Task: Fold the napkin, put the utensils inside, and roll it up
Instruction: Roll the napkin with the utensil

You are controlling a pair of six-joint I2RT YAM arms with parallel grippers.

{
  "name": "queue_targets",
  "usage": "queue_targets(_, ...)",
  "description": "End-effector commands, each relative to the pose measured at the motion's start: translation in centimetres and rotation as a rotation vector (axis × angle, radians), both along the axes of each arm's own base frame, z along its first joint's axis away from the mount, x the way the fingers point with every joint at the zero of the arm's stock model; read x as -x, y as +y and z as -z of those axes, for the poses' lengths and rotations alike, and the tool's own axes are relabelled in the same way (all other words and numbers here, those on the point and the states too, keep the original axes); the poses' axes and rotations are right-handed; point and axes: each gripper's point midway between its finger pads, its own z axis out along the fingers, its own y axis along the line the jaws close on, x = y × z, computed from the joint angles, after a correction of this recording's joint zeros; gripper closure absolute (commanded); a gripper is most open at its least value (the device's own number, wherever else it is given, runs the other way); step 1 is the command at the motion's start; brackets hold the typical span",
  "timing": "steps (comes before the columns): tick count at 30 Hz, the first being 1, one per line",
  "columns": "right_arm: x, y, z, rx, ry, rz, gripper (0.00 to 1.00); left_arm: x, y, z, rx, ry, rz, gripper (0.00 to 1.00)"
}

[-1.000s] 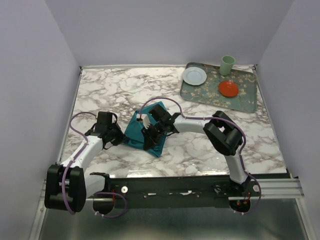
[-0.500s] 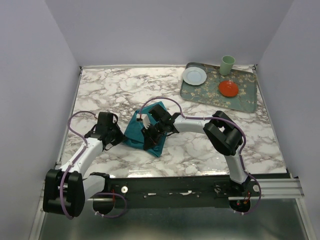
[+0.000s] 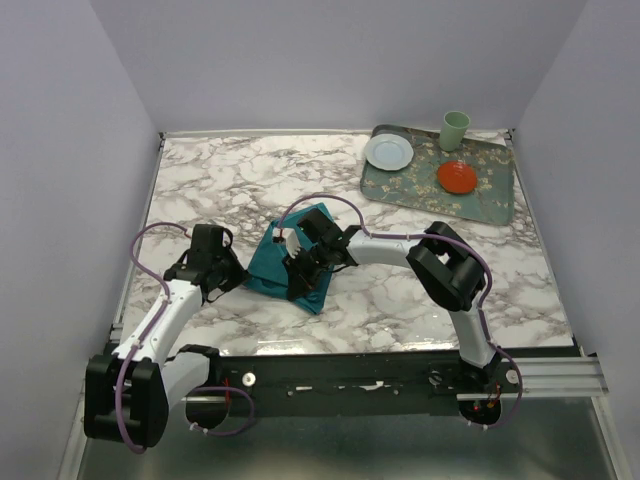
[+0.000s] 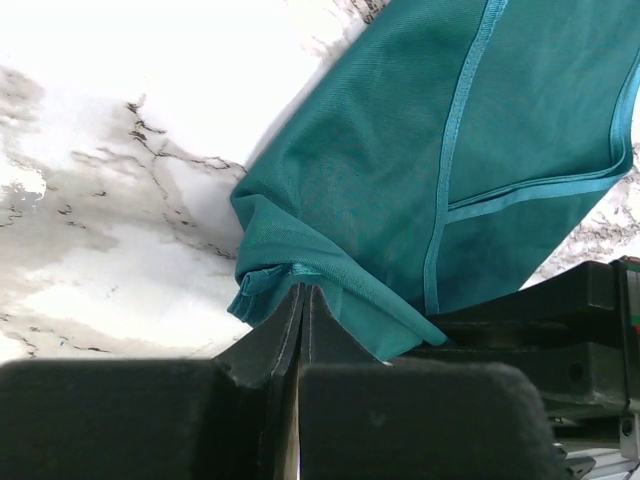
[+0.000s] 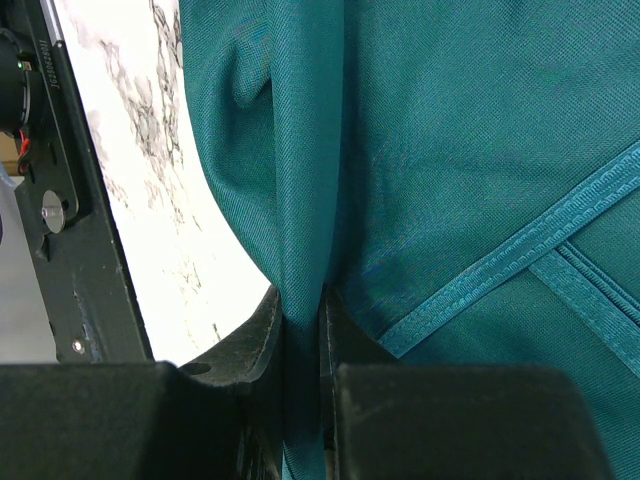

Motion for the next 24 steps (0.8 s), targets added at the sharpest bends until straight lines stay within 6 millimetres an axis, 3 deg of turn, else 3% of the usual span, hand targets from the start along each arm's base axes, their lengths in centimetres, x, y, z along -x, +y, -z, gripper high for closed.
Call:
queue_targets(1, 1.0, -2.8, 3.7, 0.150, 0.037, 0.005, 0.95, -0.4, -0.1, 0.1, -0.002, 0.012, -0.002, 0.97)
queue_targets(8, 1.1, -2.7, 3.6, 0.147, 0.040, 0.004, 0.95, -1.5, -0.3, 2.2, -0.022, 0.038, 0.011, 1.00)
queue_targets(14, 0.9, -2.6, 3.6, 0.146, 0.034, 0.004, 0.95, -3.2, -0.1, 0.6, -0.045, -0.011, 0.002, 1.00)
queue_targets(16, 1.0, -2.6, 3.6, 0.144, 0.041, 0.003, 0.95, -2.9, 0.3, 0.0, -0.064, -0.014, -0.004, 0.93)
queue_targets(18, 1.0, -2.4, 3.6, 0.141, 0.049, 0.001, 0.95, -2.2, 0.7, -0.4, -0.084, -0.006, -0.005, 0.70)
queue_targets(20, 1.2, -2.4, 3.7, 0.138, 0.061, -0.003, 0.95, -2.0, 0.8, -1.6, -0.083, -0.029, -0.002, 0.57)
queue_targets(24, 1.6, -2.5, 4.0, 0.141, 0.091, 0.004, 0.96, -0.6, 0.3, -3.2, -0.044, -0.048, 0.010, 0.50)
